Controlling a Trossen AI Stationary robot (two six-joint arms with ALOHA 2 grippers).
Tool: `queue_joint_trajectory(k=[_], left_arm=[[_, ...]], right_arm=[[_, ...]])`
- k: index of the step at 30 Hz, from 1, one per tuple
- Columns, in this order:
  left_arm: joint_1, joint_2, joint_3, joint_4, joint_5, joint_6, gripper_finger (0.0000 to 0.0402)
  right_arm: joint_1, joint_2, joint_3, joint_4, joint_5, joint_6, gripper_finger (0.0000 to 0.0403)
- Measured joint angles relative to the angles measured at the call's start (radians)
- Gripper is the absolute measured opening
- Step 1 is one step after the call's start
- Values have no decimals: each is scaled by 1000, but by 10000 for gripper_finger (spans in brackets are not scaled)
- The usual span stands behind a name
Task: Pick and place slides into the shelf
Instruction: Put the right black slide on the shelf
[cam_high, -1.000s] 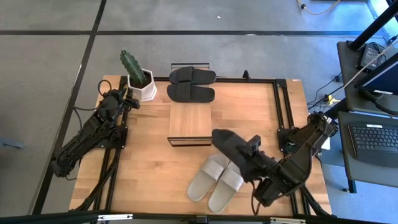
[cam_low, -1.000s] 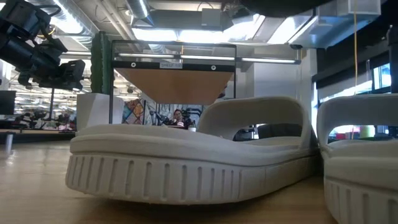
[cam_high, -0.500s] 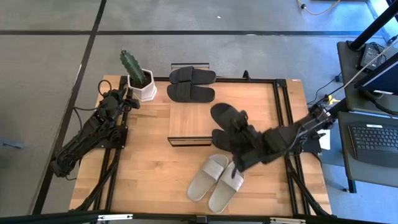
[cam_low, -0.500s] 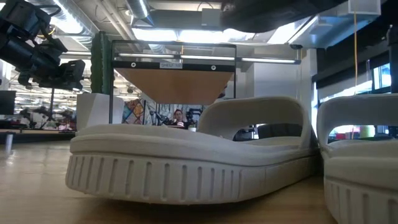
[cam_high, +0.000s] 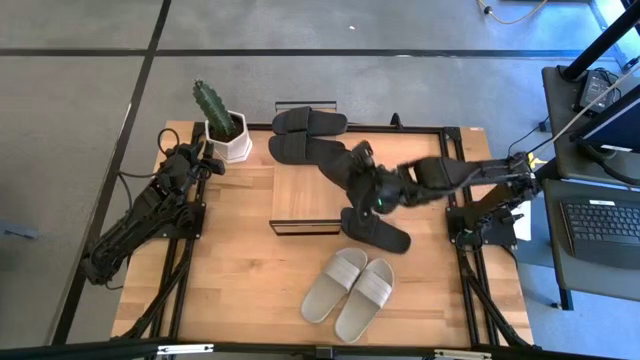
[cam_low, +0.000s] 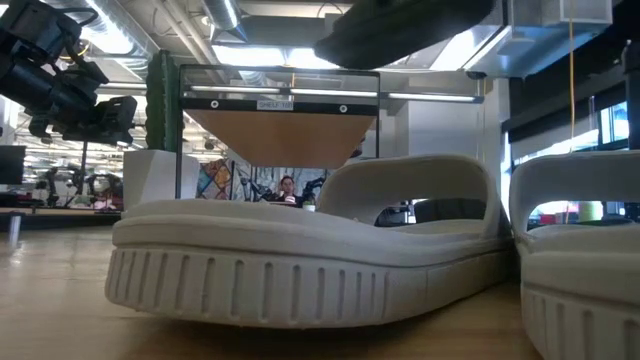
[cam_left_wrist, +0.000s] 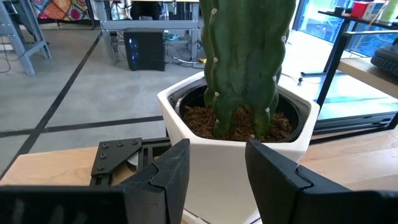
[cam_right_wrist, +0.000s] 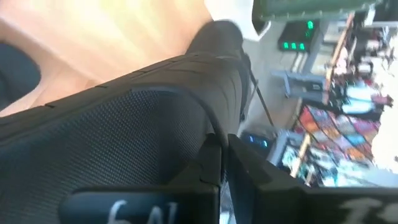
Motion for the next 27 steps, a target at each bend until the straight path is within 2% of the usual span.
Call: queue_joint_trajectory(k=[9, 14, 22, 27], left_arm=[[0, 0, 0, 1, 0, 0, 147], [0, 0, 0, 1, -5, 1, 147], [0, 0, 0, -3, -6, 0, 147], [0, 0, 0, -4, -6, 0, 147]], right_arm=[[-168, 0, -1, 281, -284, -348, 12], [-245, 16, -1, 385, -492, -487, 12], [-370, 112, -1, 507, -790, -660, 12], [-392, 174, -2, 533, -851, -690, 12]])
